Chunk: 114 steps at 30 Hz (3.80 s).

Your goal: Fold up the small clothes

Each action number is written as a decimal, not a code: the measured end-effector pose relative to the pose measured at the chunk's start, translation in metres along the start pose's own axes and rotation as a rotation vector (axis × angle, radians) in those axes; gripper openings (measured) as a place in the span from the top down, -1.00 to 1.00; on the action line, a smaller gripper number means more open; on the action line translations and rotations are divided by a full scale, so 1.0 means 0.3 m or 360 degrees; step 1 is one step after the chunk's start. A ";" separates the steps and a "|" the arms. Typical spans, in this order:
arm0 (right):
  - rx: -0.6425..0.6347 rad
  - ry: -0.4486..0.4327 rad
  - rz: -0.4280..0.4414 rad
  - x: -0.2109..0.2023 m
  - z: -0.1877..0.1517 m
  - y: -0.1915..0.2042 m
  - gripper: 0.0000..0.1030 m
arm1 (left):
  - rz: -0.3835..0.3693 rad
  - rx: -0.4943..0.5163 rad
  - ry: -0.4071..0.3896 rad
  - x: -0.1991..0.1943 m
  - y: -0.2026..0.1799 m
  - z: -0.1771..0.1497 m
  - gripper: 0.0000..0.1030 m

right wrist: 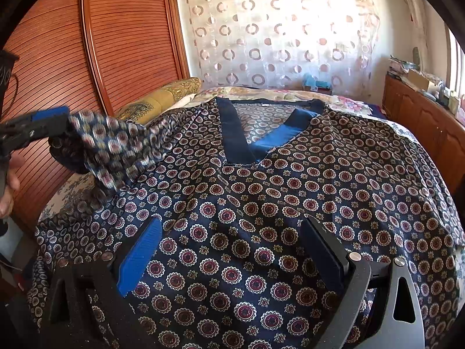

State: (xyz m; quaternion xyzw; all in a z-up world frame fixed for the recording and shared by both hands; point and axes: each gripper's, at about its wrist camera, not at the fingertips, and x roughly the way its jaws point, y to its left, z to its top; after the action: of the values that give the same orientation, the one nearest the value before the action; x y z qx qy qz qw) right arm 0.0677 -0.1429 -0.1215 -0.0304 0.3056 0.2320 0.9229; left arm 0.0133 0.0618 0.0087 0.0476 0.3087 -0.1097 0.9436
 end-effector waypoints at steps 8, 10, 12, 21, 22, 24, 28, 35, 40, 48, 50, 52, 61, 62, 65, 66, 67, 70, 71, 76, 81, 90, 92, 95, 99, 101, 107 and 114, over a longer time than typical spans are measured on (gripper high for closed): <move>-0.0006 0.0010 -0.0007 0.004 -0.001 0.006 -0.88 | 0.0084 -0.0049 -0.0010 -0.048 0.021 -0.068 -0.55; -0.0018 0.0023 -0.0003 0.006 0.002 0.012 -0.88 | 0.0101 -0.0092 -0.0006 -0.052 0.046 -0.088 -0.55; -0.0047 0.0036 0.0014 0.005 0.009 0.023 -0.87 | 0.0117 -0.0134 -0.0006 -0.054 0.068 -0.106 -0.55; -0.0249 0.0001 0.0309 0.001 0.188 0.177 -0.75 | 0.0259 -0.0337 -0.0047 -0.101 0.216 -0.163 -0.55; -0.0297 -0.0002 0.0344 0.010 0.214 0.216 -0.74 | 0.0275 -0.0354 -0.0053 -0.109 0.231 -0.167 -0.55; -0.0368 0.0005 0.0419 0.035 0.260 0.279 -0.72 | 0.0299 -0.0389 -0.0067 -0.124 0.260 -0.177 -0.55; -0.0490 0.0091 0.0593 0.125 0.316 0.428 -0.64 | 0.0360 -0.0448 -0.0096 -0.157 0.318 -0.197 -0.55; -0.0700 0.0352 0.0599 0.369 0.305 0.607 -0.47 | 0.0420 -0.0514 -0.0129 -0.193 0.379 -0.224 -0.55; -0.0762 0.0446 0.0490 0.509 0.294 0.669 -0.35 | 0.0431 -0.0530 -0.0131 -0.190 0.393 -0.235 -0.55; -0.0875 0.0434 0.0440 0.575 0.286 0.739 0.93 | 0.0420 -0.0536 -0.0125 -0.180 0.396 -0.245 -0.55; -0.0801 0.0373 0.0496 0.537 0.309 0.707 0.93 | 0.0409 -0.0541 -0.0127 -0.172 0.397 -0.244 -0.55; -0.0671 0.0262 0.0538 0.477 0.360 0.658 0.93 | 0.0399 -0.0544 -0.0123 -0.168 0.398 -0.247 -0.55; -0.0160 -0.0055 0.0370 0.234 0.495 0.263 0.93 | 0.0323 -0.0508 -0.0113 -0.119 0.336 -0.217 -0.55; -0.0128 -0.0046 0.0320 0.229 0.484 0.224 0.92 | 0.0311 -0.0499 -0.0109 -0.110 0.326 -0.211 -0.55; -0.0108 -0.0022 0.0164 0.202 0.437 0.153 0.77 | 0.0278 -0.0467 -0.0096 -0.076 0.290 -0.190 -0.55; -0.0103 -0.0011 0.0111 0.199 0.423 0.138 0.58 | 0.0260 -0.0454 -0.0092 -0.062 0.275 -0.178 -0.55; -0.0089 0.0001 0.0045 0.203 0.407 0.117 0.41 | 0.0245 -0.0441 -0.0087 -0.049 0.263 -0.171 -0.55; -0.0045 0.0004 0.0022 0.205 0.388 0.093 -0.24 | 0.0186 -0.0394 -0.0058 0.008 0.219 -0.139 -0.55; -0.0038 0.0010 0.0024 0.205 0.382 0.103 -0.24 | 0.0167 -0.0386 -0.0051 0.023 0.208 -0.130 -0.55; -0.0013 0.0065 0.0048 0.201 0.340 0.083 -0.24 | -0.0031 -0.0349 0.0024 0.138 0.126 -0.099 -0.49; -0.0051 0.0144 -0.0003 0.222 0.316 0.010 -0.24 | -0.0168 -0.0293 0.0115 0.250 0.036 -0.065 -0.17; -0.0047 0.0224 -0.0142 0.241 0.249 -0.064 -0.24 | -0.0192 -0.0227 0.0282 0.422 -0.047 -0.016 0.02; -0.0035 0.0238 -0.0154 0.250 0.238 -0.081 -0.24 | -0.0196 -0.0216 0.0329 0.457 -0.049 -0.013 0.27; -0.0026 0.0257 -0.0187 0.285 0.220 -0.101 -0.24 | -0.0183 -0.0186 0.0384 0.495 -0.052 -0.019 0.78; 0.0020 0.0283 -0.0180 0.306 0.209 -0.128 -0.24 | -0.0125 -0.0153 0.0323 0.444 -0.028 -0.009 0.93; 0.0043 0.0288 -0.0173 0.304 0.210 -0.138 -0.24 | -0.0061 -0.0147 0.0239 0.376 0.009 0.012 0.94; 0.0042 0.0288 -0.0193 0.303 0.208 -0.140 -0.24 | 0.0088 -0.0179 0.0102 0.232 0.184 0.108 0.94; 0.0055 0.0287 -0.0207 0.302 0.208 -0.136 -0.24 | 0.0270 -0.0198 0.0149 0.182 0.351 0.101 0.94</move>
State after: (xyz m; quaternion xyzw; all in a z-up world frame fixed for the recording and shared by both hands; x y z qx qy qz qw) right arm 0.1841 -0.1298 -0.1268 -0.0551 0.3887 0.1626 0.9052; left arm 0.0985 0.1497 0.0030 0.0199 0.3534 -0.0076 0.9352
